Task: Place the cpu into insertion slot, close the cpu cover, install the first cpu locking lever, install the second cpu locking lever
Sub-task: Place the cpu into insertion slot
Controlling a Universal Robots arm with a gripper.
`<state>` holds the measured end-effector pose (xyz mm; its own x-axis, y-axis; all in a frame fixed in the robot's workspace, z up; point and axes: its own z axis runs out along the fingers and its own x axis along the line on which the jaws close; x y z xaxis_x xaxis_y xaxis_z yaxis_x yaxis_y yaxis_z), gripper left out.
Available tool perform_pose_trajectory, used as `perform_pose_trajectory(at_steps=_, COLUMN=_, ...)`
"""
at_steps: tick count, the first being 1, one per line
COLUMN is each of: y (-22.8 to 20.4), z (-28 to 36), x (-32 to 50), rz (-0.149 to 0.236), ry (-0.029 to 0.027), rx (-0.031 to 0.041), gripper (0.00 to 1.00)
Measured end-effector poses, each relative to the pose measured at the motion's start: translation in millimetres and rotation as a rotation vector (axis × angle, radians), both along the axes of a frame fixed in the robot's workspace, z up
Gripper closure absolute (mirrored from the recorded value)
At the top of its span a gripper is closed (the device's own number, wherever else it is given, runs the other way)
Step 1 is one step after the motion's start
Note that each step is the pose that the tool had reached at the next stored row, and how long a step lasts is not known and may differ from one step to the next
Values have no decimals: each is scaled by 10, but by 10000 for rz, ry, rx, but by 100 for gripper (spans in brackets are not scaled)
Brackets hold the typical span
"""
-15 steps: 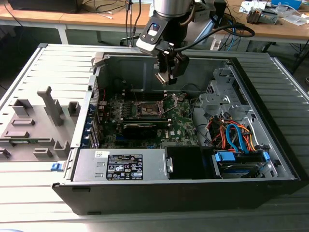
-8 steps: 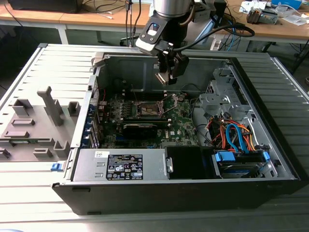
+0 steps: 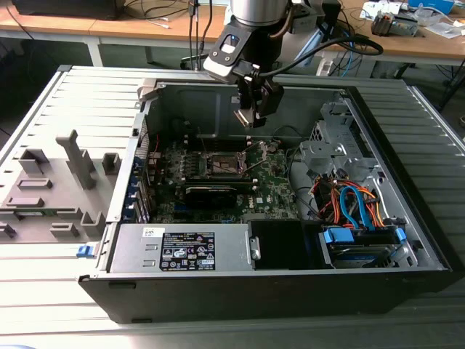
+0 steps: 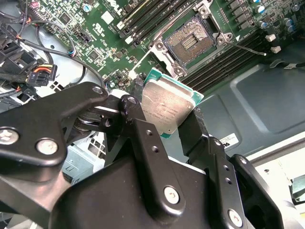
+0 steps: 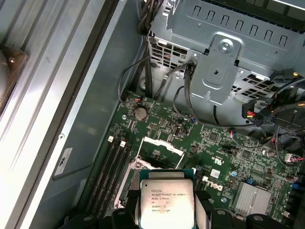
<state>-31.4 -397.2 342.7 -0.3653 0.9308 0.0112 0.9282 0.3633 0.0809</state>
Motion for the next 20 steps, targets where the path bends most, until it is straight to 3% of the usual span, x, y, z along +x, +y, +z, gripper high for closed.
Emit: perform_pose_trajectory(at_steps=20, y=0, z=0, x=0, rz=-412, ry=0, rx=0, gripper=45)
